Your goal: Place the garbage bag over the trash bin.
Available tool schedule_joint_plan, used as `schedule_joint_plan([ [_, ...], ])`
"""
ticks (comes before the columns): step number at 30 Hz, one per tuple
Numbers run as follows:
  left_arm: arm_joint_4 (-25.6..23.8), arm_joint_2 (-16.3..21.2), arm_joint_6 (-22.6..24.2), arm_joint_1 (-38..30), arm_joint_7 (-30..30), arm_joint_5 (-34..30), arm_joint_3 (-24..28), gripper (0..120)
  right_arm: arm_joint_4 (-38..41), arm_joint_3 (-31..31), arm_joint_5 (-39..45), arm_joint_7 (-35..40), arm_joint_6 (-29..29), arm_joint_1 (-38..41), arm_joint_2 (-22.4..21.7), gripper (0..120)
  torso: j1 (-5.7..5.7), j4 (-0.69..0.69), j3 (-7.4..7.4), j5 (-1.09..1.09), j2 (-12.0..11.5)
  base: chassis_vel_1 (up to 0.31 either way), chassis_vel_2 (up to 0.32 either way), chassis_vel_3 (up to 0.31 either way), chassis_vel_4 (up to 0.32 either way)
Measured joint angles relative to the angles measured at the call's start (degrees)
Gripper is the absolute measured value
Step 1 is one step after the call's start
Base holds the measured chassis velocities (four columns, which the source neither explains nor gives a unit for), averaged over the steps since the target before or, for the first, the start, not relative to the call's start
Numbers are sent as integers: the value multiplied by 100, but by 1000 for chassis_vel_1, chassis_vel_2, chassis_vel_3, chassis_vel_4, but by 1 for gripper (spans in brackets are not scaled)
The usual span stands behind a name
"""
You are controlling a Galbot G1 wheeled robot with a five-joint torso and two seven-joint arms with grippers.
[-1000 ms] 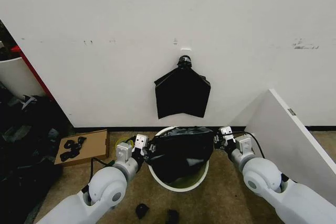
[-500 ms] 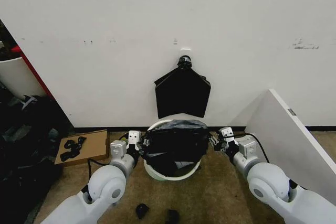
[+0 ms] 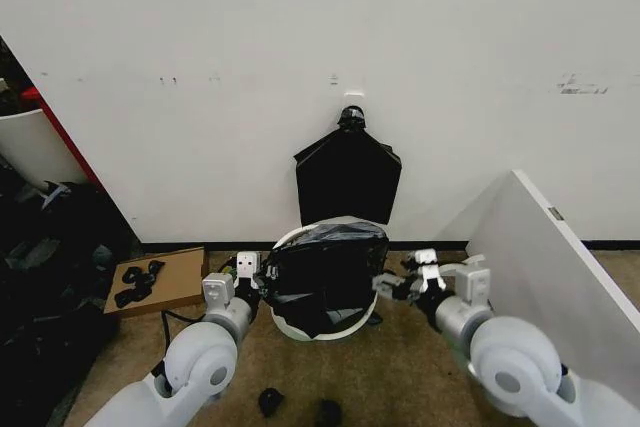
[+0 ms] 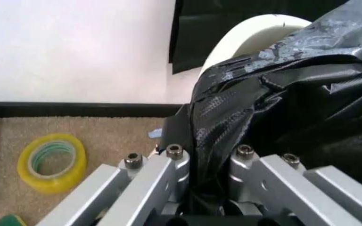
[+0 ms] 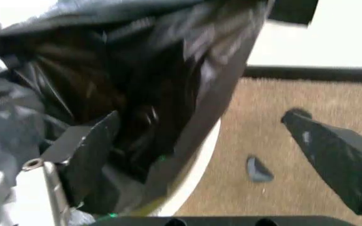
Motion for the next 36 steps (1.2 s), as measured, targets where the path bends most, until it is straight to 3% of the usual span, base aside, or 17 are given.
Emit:
schedule_joint_plan([
  [5,-3,-6,-7,0,1,11,0,4,-76,15,-93,56,4,-30,116,77,0,1,0,0,0,0,0,0,0],
  [8,-12,14,-7,25,65,75,1,4,-76,24,-1242,-616,582,-122,-15,65,0,0,0,0,0,0,0,0,0],
  [9,-18,29,0,40,109,120,3,4,-85,19,-1858,-1029,873,-145,-108,68,0,0,0,0,0,0,0,0,0],
  [11,-21,36,4,45,127,137,5,4,-100,13,-2109,-1195,984,-146,-151,69,0,0,0,-1,0,0,0,0,0],
  [13,-40,77,30,72,239,239,23,4,-328,-62,-3409,-2066,1656,-35,-401,81,0,0,0,0,0,0,0,0,0],
  [15,-44,107,47,57,351,352,87,4,-527,-143,-3924,-2542,1964,153,-577,89,0,3,0,0,0,0,0,0,0],
  [20,-6,169,55,-60,579,583,288,4,-841,-233,-3981,-2968,2142,357,-757,100,0,-1,0,0,0,0,0,0,0],
  [24,30,226,36,-90,692,775,389,4,-935,-255,-3892,-3055,2144,410,-796,100,0,2,0,1,0,0,0,0,0],
  [36,86,274,-19,-167,845,1067,543,4,-1118,-289,-3284,-3111,1900,448,-878,56,0,0,0,0,0,0,0,0,0],
])
